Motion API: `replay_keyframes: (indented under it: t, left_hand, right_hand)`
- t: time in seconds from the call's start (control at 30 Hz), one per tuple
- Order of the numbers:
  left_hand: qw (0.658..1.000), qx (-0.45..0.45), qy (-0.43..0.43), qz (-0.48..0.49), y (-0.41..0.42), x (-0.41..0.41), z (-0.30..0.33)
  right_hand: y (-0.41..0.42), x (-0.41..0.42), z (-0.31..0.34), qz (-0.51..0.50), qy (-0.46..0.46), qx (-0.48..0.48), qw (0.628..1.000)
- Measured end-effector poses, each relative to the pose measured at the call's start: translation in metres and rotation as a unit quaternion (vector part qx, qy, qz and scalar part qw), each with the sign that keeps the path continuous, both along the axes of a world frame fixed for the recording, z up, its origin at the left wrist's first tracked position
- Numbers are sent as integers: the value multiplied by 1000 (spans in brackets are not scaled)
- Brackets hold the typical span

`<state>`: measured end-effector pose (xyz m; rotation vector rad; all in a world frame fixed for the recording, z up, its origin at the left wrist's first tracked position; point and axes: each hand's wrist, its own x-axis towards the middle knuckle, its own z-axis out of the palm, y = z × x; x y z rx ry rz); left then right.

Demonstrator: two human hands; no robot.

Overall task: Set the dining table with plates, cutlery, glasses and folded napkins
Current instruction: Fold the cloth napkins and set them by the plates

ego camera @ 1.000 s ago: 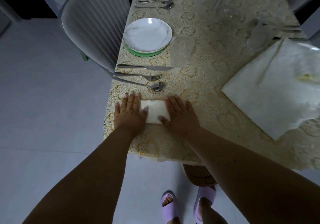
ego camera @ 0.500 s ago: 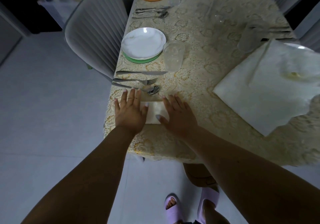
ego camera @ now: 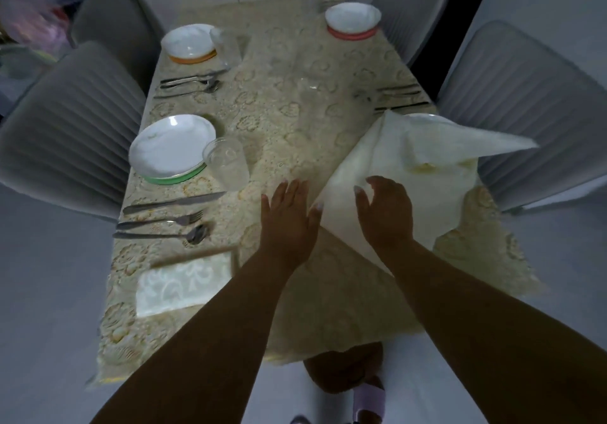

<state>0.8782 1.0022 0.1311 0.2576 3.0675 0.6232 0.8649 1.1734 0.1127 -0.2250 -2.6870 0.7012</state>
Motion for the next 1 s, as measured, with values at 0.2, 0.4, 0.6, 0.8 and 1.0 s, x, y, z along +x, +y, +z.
replay_keyframes:
  t: [0.2, 0.4, 0.6, 0.8, 1.0]
  left_hand:
    - [998, 32, 19, -53, 75, -36, 5]
    - [992, 73, 46, -88, 132, -65, 4]
    - [988, 108, 40, -107, 173, -90, 3]
    - [984, 121, 82, -103, 199, -111, 5]
    - [974, 188, 92, -85, 204, -131, 28]
  right_hand:
    - [88, -31, 16, -219, -72, -260, 938]
    - [125, -68, 21, -243, -166, -421, 858]
    - [143, -86, 26, -183, -171, -557, 792]
    - [152, -87, 35, -81, -124, -484, 863]
    - [161, -104, 61, 3, -113, -455, 883]
